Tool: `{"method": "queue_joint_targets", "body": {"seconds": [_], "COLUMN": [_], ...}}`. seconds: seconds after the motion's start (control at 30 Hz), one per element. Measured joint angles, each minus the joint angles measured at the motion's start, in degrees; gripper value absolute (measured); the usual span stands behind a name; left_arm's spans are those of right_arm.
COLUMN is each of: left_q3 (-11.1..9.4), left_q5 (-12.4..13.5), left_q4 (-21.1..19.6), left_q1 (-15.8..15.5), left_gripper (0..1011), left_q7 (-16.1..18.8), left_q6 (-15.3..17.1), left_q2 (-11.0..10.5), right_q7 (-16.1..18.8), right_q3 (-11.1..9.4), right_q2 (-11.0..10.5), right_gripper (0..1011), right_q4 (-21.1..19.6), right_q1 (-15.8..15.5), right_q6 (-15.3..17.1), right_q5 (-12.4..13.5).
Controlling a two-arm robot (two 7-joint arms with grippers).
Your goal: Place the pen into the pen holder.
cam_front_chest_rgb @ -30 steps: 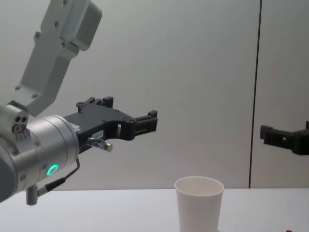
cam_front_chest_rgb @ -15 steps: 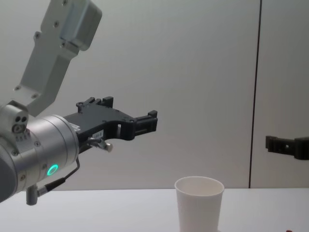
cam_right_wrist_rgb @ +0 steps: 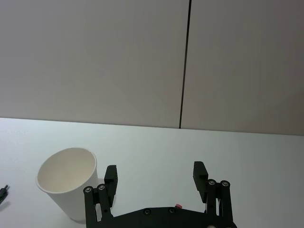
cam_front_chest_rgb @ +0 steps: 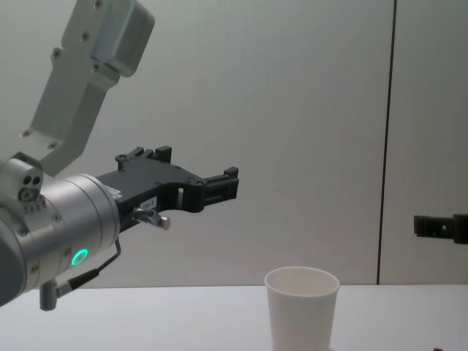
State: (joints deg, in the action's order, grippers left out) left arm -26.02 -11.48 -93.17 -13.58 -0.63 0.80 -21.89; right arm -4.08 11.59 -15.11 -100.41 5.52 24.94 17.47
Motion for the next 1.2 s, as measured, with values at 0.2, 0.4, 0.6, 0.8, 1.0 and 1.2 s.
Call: {"method": "queue_joint_targets", "body": {"seconds": [0.2, 0.4, 0.6, 0.8, 1.0, 1.2], "left_q3": [0.00, 0.00, 0.00, 0.00, 0.00, 0.00], "left_q5": [0.00, 0.00, 0.00, 0.00, 0.00, 0.00], "left_q4": [0.00, 0.00, 0.00, 0.00, 0.00, 0.00], "left_q1": [0.00, 0.00, 0.00, 0.00, 0.00, 0.00], "left_gripper": [1003, 1003, 1003, 1003, 1003, 1003], "left_q7": [0.00, 0.00, 0.00, 0.00, 0.00, 0.00], "left_q6": [0.00, 0.00, 0.00, 0.00, 0.00, 0.00], "left_q2": [0.00, 0.00, 0.00, 0.00, 0.00, 0.00], "right_q7": [0.03, 0.42, 0.47, -0.03, -0.63, -1.25], "right_q3": [-0.24, -0.17, 0.03, 0.12, 0.15, 0.13], "right_q2": [0.42, 0.98, 1.76, 2.74, 3.53, 4.31], "right_gripper": [1002, 1002, 1002, 1001, 1002, 1002], "right_q4": [0.90, 1.62, 2.48, 3.93, 5.66, 7.92], "right_q1": [1.52, 2.77, 3.91, 5.29, 6.44, 7.66], "right_q6": [2.55, 5.11, 7.67, 10.37, 12.13, 13.62], "right_q5": [-0.44, -1.23, -1.78, -2.08, -2.41, -2.91]}}
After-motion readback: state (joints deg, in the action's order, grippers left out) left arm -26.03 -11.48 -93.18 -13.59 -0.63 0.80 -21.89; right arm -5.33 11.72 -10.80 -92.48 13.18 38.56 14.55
